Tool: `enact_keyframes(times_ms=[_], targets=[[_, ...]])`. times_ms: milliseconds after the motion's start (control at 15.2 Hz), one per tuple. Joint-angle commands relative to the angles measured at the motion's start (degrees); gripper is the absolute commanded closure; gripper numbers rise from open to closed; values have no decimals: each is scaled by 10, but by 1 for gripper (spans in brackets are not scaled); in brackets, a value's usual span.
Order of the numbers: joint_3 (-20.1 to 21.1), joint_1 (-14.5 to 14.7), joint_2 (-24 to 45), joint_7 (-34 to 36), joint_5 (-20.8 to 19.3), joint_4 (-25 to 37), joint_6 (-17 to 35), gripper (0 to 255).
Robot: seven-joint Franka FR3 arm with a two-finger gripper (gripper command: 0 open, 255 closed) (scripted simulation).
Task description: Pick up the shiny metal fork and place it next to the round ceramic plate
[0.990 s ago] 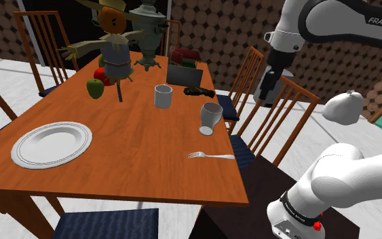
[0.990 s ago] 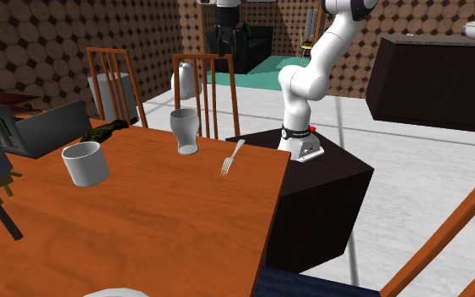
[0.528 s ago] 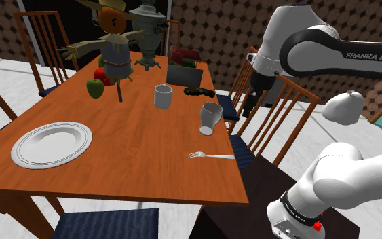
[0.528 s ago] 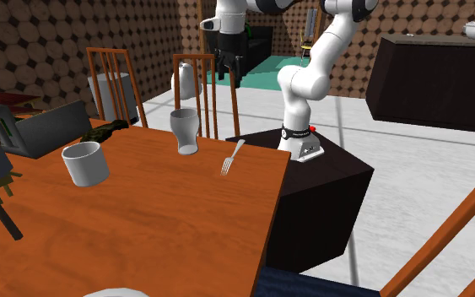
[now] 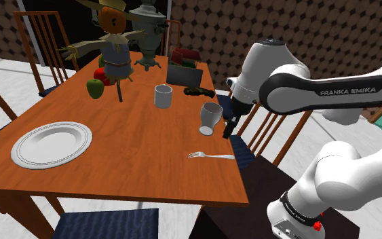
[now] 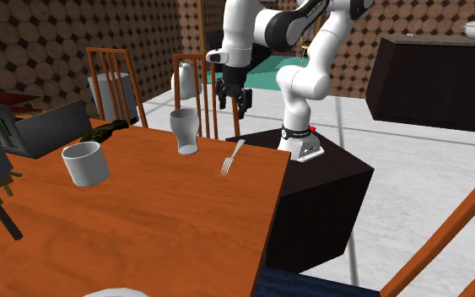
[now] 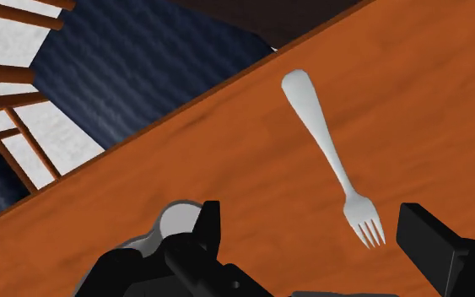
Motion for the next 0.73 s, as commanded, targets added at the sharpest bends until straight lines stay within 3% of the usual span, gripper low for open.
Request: enact_keyframes(times_ms=[0,462,660], targets=[[9,9,22,1,4,-20,53,0],[62,37,138,30,10,-55,233,0],[69,34,166,36,4,-59,268,0]])
